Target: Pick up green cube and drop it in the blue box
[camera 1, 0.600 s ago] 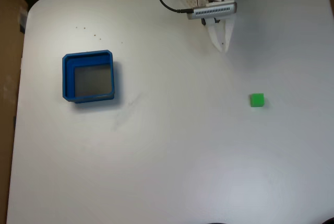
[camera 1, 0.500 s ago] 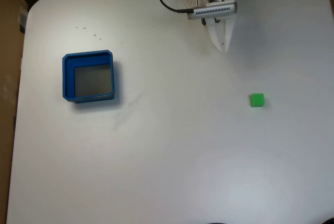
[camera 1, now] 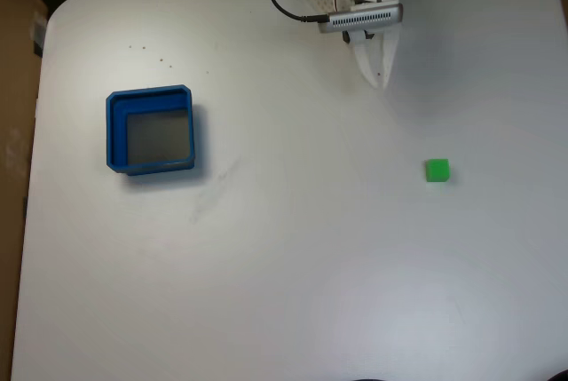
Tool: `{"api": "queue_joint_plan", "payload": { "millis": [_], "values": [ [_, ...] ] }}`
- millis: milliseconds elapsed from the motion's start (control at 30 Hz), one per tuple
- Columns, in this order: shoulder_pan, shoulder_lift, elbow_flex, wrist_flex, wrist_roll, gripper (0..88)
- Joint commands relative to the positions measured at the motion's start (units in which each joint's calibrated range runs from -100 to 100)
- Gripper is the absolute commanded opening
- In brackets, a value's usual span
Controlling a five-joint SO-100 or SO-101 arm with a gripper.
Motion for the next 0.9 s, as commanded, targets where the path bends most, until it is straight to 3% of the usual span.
{"api": "queue_joint_plan", "payload": {
  "millis": [0, 467, 867],
  "values": [
    [0.1, -1.0, -0.4, -0.9, 0.2, 0.7],
    [-0.8, -1.0, -0.3, -0.9, 0.0, 0.7],
    [-15.3, -1.0, -0.3, -0.9, 0.0, 0.7]
  ]
}}
